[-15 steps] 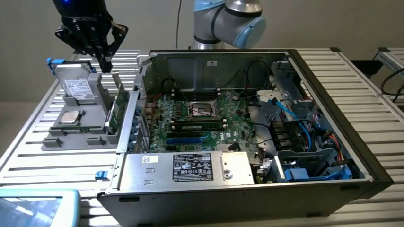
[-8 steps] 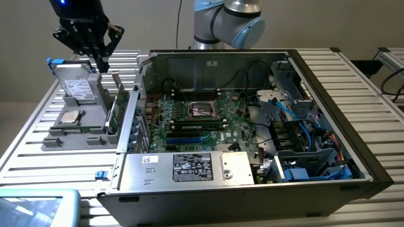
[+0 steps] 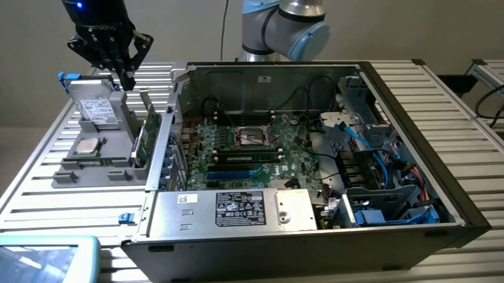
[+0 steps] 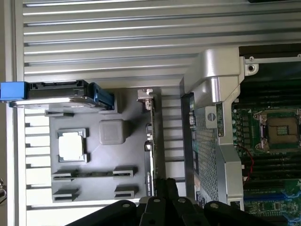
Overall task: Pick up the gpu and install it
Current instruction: 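Reach for the gpu, then pick up the gpu and move the gpu toward the slot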
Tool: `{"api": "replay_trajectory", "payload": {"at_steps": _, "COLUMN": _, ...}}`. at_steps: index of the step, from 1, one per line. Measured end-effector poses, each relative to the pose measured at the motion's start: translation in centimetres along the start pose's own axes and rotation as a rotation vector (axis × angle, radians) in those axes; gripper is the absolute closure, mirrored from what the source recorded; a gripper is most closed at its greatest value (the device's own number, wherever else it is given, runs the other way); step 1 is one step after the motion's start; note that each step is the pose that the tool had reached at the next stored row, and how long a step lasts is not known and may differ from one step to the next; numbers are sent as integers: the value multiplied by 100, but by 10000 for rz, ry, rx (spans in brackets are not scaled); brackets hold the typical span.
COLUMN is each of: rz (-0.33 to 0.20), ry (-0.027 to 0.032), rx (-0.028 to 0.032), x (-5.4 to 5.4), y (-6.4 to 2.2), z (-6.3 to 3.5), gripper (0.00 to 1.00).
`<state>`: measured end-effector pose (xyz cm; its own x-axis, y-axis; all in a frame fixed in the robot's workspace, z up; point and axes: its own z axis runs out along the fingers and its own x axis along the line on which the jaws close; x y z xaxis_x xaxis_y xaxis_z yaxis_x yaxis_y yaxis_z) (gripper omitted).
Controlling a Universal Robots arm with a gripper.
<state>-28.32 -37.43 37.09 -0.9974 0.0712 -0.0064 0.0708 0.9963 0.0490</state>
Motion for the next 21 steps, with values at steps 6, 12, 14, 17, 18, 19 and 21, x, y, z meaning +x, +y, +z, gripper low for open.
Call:
{"api": "replay_trajectory", "payload": {"at_steps": 6, "rz": 0, "ry": -1, "rx": -1, "x": 1, "y": 17, "z": 2, "gripper": 88}}
{"api": "replay_trajectory", "payload": {"at_steps": 12, "rz": 0, "ry": 7, "rx": 0, "x": 1, "y": 20, "z": 5, "gripper": 88}}
{"api": "replay_trajectory", "payload": {"at_steps": 14, "rz": 2, "ry": 19, "rx": 2, "x": 2, "y": 20, "z": 7, "gripper": 88}}
{"api": "replay_trajectory", "payload": {"at_steps": 17, "rz": 2, "ry": 22, "rx": 2, "x": 2, "y": 19, "z": 9, "gripper": 75}}
{"api": "replay_trajectory", "payload": {"at_steps": 18, "rz": 2, "ry": 22, "rx": 1, "x": 1, "y": 19, "z": 11, "gripper": 75}}
{"api": "replay_trajectory", "payload": {"at_steps": 19, "rz": 2, "ry": 19, "rx": 0, "x": 2, "y": 19, "z": 14, "gripper": 69}}
{"api": "replay_trajectory", "payload": {"at_steps": 21, "rz": 1, "ry": 16, "rx": 1, "x": 37, "y": 16, "z": 36, "gripper": 63}}
